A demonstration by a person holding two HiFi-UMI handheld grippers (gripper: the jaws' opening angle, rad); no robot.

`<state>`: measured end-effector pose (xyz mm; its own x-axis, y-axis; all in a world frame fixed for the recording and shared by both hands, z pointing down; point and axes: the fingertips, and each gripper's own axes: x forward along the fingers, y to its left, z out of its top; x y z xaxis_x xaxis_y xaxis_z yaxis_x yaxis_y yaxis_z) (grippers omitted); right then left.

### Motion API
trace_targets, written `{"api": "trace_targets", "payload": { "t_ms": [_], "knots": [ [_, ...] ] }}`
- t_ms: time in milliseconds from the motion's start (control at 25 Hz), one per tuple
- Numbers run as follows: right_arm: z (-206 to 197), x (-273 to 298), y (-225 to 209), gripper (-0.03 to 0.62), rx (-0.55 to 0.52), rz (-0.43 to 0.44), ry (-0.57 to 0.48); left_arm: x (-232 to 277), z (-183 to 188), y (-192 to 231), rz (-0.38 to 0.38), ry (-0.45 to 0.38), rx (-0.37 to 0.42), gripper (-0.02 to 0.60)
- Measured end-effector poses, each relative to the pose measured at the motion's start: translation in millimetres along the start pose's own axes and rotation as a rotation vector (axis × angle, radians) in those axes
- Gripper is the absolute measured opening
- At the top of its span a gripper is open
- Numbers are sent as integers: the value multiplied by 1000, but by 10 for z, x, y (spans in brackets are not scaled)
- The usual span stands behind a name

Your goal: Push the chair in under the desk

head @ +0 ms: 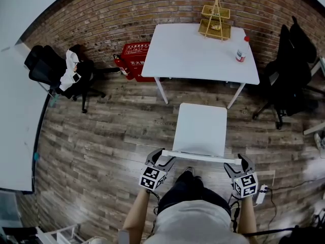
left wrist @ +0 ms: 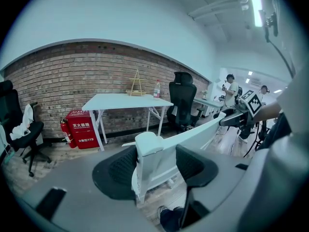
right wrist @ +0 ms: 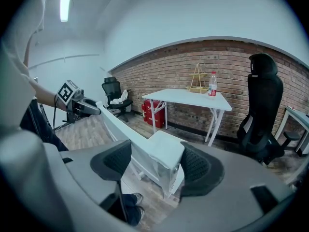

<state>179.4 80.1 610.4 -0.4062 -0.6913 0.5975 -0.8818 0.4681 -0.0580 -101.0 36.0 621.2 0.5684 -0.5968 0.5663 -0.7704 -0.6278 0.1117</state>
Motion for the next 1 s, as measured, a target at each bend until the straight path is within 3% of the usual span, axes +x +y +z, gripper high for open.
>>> {"api": "trace_targets", "payload": {
  "t_ms": [1000],
  "knots": [
    [88,142,-114,325,-11,2,11,138,102,108,5,4,-2,265]
  ]
}}
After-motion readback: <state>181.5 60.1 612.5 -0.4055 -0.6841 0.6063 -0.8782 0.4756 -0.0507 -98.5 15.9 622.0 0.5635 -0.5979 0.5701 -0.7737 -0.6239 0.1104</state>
